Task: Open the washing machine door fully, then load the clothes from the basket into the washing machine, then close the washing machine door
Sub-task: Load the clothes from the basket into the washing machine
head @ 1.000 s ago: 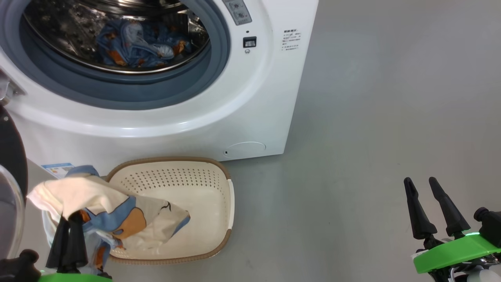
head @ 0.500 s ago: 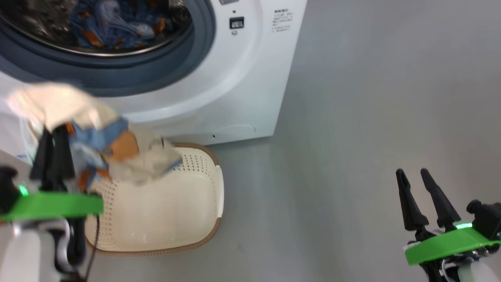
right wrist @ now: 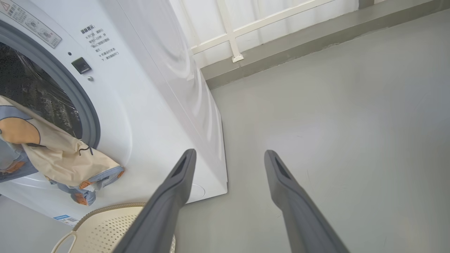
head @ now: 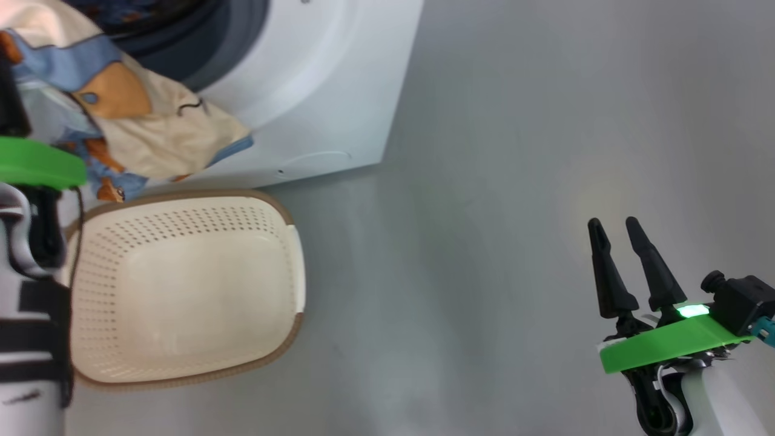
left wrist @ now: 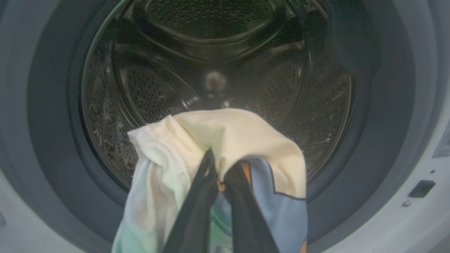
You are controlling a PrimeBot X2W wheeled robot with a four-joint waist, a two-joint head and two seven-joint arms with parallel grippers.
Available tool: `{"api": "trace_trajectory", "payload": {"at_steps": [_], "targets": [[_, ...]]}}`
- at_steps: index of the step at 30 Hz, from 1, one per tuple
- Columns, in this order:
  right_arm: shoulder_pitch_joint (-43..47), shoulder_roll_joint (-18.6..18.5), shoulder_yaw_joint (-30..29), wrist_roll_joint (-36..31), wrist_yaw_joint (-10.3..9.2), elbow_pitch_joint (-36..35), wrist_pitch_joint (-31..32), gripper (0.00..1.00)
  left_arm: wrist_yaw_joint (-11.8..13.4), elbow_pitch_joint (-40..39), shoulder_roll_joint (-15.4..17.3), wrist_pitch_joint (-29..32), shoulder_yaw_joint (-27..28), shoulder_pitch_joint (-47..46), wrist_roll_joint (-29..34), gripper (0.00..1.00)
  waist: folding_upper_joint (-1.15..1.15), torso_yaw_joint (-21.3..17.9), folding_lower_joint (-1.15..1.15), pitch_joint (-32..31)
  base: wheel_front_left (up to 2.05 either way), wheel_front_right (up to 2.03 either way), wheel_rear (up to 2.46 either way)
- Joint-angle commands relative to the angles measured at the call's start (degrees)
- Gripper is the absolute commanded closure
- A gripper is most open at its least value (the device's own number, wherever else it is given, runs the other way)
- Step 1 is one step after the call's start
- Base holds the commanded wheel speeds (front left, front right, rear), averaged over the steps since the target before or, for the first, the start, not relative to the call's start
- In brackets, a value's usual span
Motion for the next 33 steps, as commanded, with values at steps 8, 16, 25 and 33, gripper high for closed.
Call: {"api": "trace_trajectory", "payload": {"at_steps": [8, 16, 25, 33], "targets": [[-2.08, 1.48, 2.41, 0.75, 0.09, -1.43, -0.28, 0.0, -0.14, 17.29, 6.65, -0.35, 1.32, -11.99, 1.95, 1.0, 0.0, -5.87, 0.0, 5.83, 0.0, 0.0, 0.0], [-3.43, 2.61, 3.74, 1.08, 0.09, -1.46, -0.28, 0.0, -0.13, 27.34, 9.89, -0.35, -1.1, -21.97, 5.84, 1.0, 0.0, -8.03, 0.0, 8.09, 0.0, 0.0, 0.0], [-4.51, 3.42, 3.57, 1.24, 0.09, -1.73, -0.28, 0.0, 0.43, 15.99, 10.38, -0.35, 1.91, -27.9, 9.08, 1.0, 0.0, -9.01, 0.0, 10.28, 0.0, 0.0, 0.0], [-4.69, 3.74, 3.67, 1.07, 0.09, -1.65, -0.28, 0.0, 0.07, 15.93, 9.27, -0.35, 2.99, -24.55, 11.62, 0.41, 0.0, -8.95, 0.0, 10.3, 0.0, 0.0, 0.0]]}}
